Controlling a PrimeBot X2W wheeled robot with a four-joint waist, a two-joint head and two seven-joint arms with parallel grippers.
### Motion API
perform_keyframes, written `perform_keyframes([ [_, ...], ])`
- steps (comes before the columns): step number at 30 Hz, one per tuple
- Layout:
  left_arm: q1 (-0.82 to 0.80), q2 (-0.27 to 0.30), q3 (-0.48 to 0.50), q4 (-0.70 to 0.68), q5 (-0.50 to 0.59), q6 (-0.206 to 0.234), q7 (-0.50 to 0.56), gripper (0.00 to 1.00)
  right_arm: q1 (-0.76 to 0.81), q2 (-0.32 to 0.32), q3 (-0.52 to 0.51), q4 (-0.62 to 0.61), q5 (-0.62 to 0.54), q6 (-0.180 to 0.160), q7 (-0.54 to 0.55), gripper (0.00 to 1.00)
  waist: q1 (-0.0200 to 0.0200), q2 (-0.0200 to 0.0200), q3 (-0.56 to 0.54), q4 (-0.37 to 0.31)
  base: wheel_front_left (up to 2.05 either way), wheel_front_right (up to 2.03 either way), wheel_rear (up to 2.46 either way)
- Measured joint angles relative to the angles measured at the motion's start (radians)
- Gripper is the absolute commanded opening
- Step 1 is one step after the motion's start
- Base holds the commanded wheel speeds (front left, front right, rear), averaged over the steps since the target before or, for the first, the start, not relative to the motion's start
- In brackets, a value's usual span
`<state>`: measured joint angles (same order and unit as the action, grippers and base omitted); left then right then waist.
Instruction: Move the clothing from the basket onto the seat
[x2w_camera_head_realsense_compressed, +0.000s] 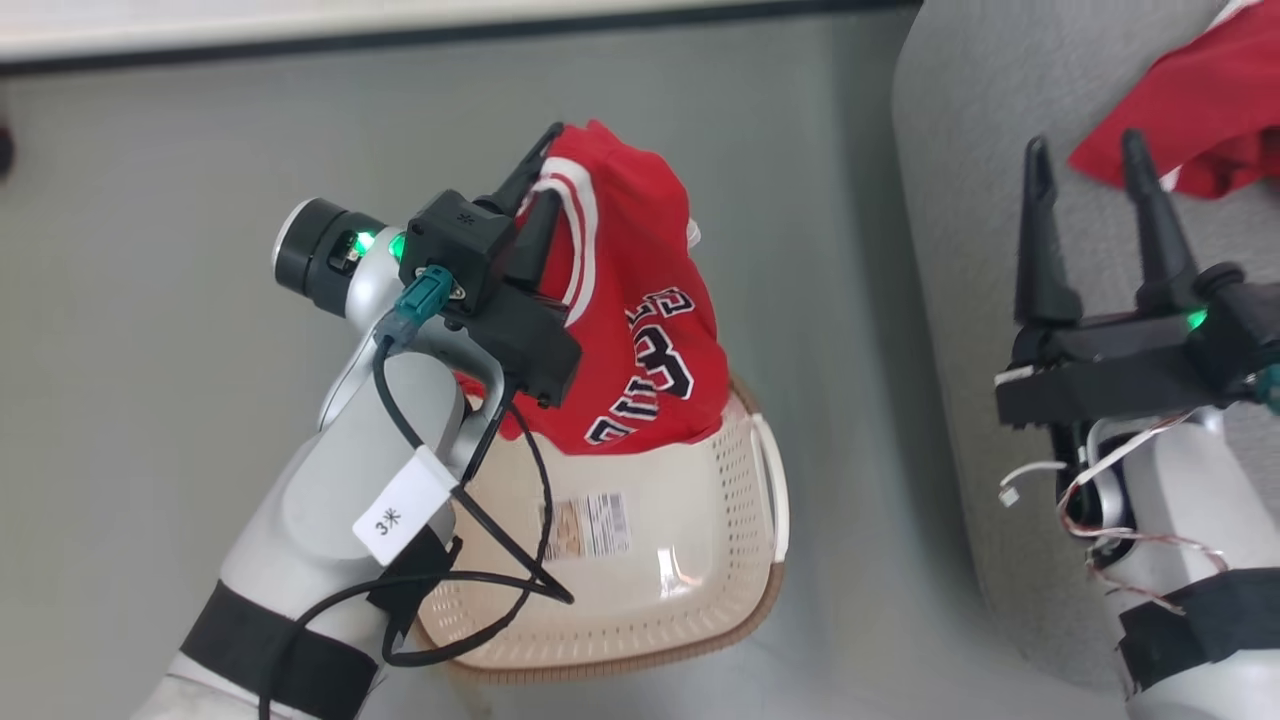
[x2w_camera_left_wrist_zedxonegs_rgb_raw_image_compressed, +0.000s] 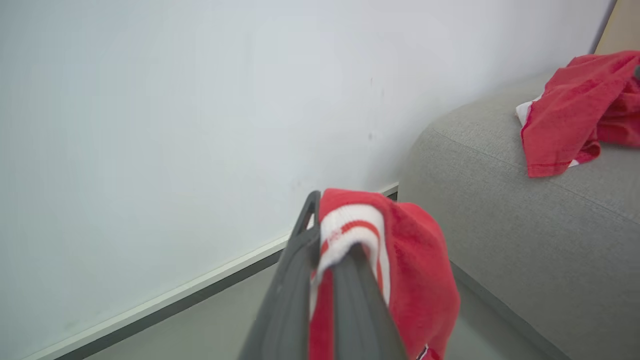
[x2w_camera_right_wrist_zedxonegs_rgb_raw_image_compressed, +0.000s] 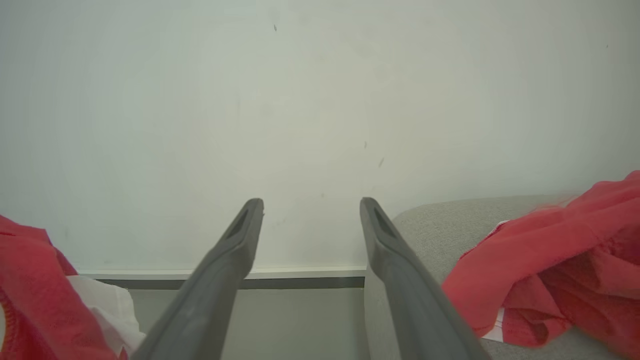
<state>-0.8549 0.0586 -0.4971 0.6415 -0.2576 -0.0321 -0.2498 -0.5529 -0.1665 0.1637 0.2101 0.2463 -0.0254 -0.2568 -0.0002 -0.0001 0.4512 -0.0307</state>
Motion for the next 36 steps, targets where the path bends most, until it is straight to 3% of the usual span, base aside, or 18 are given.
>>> perform_keyframes([
  [21,0.052,-0.012,0.006,0.016,-0.093,-0.049,0.015,0.00,0.117,0.033,0.087,0.136,-0.010,0.066,0.000,1.00,0.0001,0.0000,-0.277,0.007,0.00,0.00,0.00],
  [36,0.093,-0.015,-0.016,0.039,-0.123,-0.065,0.067,0.00,0.153,0.071,0.242,0.298,-0.036,0.131,0.000,1.00,0.0001,0.0000,-0.474,0.037,0.00,0.00,0.00],
])
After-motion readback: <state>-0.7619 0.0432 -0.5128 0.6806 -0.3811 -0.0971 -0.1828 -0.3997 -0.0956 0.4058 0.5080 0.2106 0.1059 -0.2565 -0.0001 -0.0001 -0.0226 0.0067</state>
